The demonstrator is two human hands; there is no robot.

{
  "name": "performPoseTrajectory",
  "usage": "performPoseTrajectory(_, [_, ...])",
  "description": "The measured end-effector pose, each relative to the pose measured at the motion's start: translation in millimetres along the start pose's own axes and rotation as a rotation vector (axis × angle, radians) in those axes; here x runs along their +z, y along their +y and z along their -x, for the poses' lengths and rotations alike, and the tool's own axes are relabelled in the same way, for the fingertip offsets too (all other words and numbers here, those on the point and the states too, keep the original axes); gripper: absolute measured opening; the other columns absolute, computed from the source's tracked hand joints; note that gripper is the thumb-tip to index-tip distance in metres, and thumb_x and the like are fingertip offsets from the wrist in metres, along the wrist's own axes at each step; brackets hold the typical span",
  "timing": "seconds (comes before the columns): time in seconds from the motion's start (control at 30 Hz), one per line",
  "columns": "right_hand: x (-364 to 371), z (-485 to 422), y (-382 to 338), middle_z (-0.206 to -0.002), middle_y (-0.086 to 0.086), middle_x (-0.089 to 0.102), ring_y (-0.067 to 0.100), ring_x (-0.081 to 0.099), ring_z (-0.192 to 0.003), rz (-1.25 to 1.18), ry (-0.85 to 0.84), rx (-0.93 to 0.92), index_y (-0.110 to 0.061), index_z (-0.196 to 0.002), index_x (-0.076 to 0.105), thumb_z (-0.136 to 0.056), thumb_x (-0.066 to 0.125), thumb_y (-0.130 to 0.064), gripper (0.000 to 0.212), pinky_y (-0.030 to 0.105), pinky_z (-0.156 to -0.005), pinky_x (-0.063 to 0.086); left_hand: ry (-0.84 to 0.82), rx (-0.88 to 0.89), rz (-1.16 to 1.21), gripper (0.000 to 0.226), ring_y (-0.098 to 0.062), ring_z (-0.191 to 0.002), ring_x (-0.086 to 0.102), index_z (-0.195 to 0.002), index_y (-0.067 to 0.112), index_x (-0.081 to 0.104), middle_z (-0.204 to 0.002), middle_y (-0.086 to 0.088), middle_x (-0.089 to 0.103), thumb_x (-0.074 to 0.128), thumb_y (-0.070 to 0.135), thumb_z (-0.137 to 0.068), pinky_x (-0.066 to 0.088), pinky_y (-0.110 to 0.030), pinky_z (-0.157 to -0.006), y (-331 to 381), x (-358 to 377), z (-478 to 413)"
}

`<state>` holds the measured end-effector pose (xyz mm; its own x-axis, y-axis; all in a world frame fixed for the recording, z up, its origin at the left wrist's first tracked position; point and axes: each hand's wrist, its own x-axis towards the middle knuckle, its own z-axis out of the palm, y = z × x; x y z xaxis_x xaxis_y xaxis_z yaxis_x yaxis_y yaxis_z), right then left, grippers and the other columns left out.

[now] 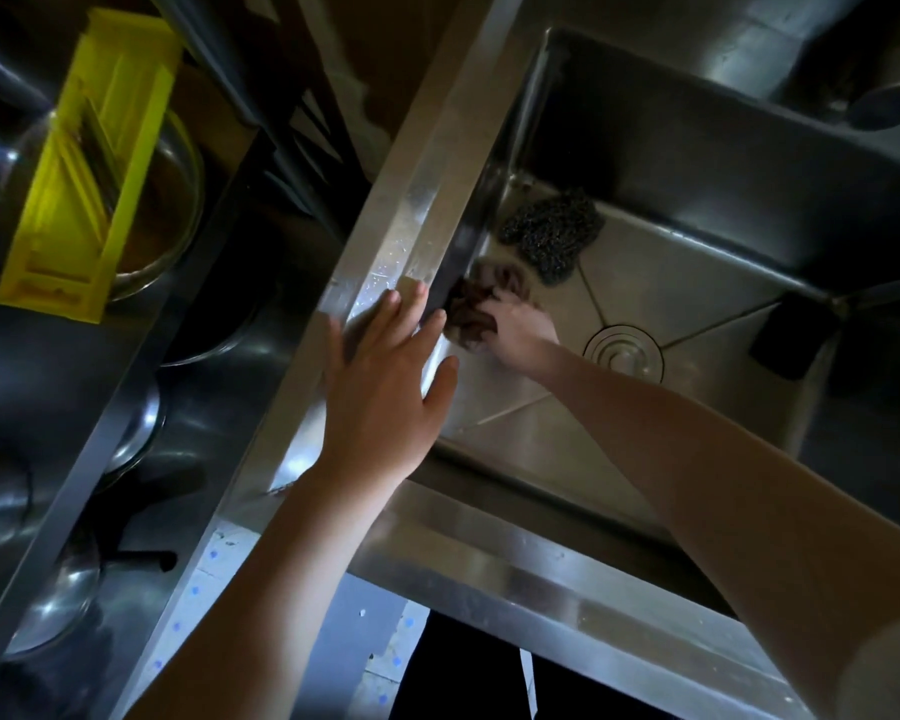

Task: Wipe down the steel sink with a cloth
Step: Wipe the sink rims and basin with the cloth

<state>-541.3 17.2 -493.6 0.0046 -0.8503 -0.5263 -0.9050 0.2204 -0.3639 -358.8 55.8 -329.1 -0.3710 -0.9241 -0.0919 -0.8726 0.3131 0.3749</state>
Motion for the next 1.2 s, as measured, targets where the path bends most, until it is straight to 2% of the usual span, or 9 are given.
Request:
performPoseTrajectory(0.1, [17,31,1,-0.14,0.002,0.046,0.027,0.047,-0.127,0.032,-0.05,-0.076,-0.03,-0.127,0.056,-0.084,0.06,-0.032,0.043,0.039,-0.104,0.038,0.058,0.035,0.0,0.038,-0.021,-0.135,0.039,-0.123,0.018,0.061,-0.145,-0.001,0.045,0.061,0.03,-0.087,0.014,-0.056,-0.109,0,1,1])
performPoseTrajectory(0.27, [52,87,11,-0.157,0.003,0.025,0.023,0.024,-0.144,0.136,-0.23,-0.176,-0.033,-0.135,0.046,-0.089,0.056,-0.03,0.048,0.042,-0.118,0.01,0.066,0.008,0.003,0.037,-0.022,-0.133,0.042,-0.12,0.018,0.063,-0.142,-0.002,0.048,0.061,0.03,-0.085,0.014,-0.055,-0.108,3,-1,0])
performPoseTrajectory(0.4, [59,114,26,-0.159,0.003,0.019,0.022,0.018,-0.147,0.152,-0.317,-0.204,-0.031,-0.14,0.04,-0.09,0.053,-0.034,0.052,0.047,-0.118,0.003,0.062,0.02,-0.03,0.037,-0.024,-0.131,0.044,-0.121,0.016,0.062,-0.141,-0.004,0.05,0.062,0.029,-0.086,0.018,-0.059,-0.107,6,-4,-1])
performPoseTrajectory(0.57, [32,89,42,-0.157,0.0,0.025,0.02,0.027,-0.143,0.255,-0.174,-0.162,-0.032,-0.135,0.044,-0.095,0.042,-0.017,0.043,0.046,-0.115,0.013,0.087,-0.01,-0.042,0.04,-0.021,-0.131,0.043,-0.123,0.016,0.061,-0.141,-0.009,0.048,0.057,0.03,-0.086,0.014,-0.049,-0.108,17,-5,-3])
performPoseTrajectory(0.7, [-7,56,69,-0.139,0.006,0.046,0.03,0.048,-0.126,0.077,-0.058,0.111,-0.025,-0.126,0.054,-0.092,0.049,-0.019,0.035,0.043,-0.105,0.034,-0.018,-0.015,-0.082,0.046,-0.027,-0.135,0.035,-0.131,0.02,0.054,-0.148,-0.011,0.038,0.061,0.025,-0.086,0.025,-0.06,-0.104,30,-1,10])
performPoseTrajectory(0.8, [-15,53,86,-0.137,0.009,0.047,0.035,0.052,-0.119,0.045,-0.028,0.233,-0.022,-0.129,0.051,-0.092,0.05,-0.017,0.037,0.042,-0.099,0.037,-0.104,-0.038,-0.08,0.043,-0.028,-0.137,0.032,-0.131,0.022,0.053,-0.149,-0.01,0.035,0.058,0.022,-0.088,0.028,-0.057,-0.105,41,4,26])
performPoseTrajectory(0.93, [15,83,77,-0.144,0.01,0.038,0.034,0.039,-0.13,0.069,-0.085,0.027,-0.021,-0.129,0.051,-0.092,0.049,-0.018,0.037,0.043,-0.105,0.034,-0.117,-0.089,-0.049,0.039,-0.028,-0.132,0.04,-0.124,0.019,0.059,-0.141,-0.011,0.046,0.061,0.016,-0.085,0.031,-0.058,-0.103,52,10,52])
performPoseTrajectory(1.07, [44,120,72,-0.154,0.01,0.029,0.03,0.022,-0.143,0.203,-0.286,-0.271,-0.023,-0.134,0.047,-0.09,0.056,-0.021,0.045,0.051,-0.117,0.008,-0.139,-0.086,-0.05,0.039,-0.028,-0.124,0.05,-0.119,0.015,0.063,-0.133,-0.012,0.054,0.066,0.013,-0.081,0.036,-0.056,-0.098,70,19,69])
performPoseTrajectory(1.2, [53,144,78,-0.152,0.009,0.031,0.029,0.023,-0.142,0.298,-0.323,-0.47,-0.021,-0.137,0.046,-0.086,0.058,-0.017,0.052,0.055,-0.116,0.008,-0.03,-0.038,-0.05,0.034,-0.029,-0.106,0.059,-0.113,0.013,0.066,-0.117,-0.009,0.062,0.064,0.014,-0.079,0.04,-0.048,-0.091,84,27,84])
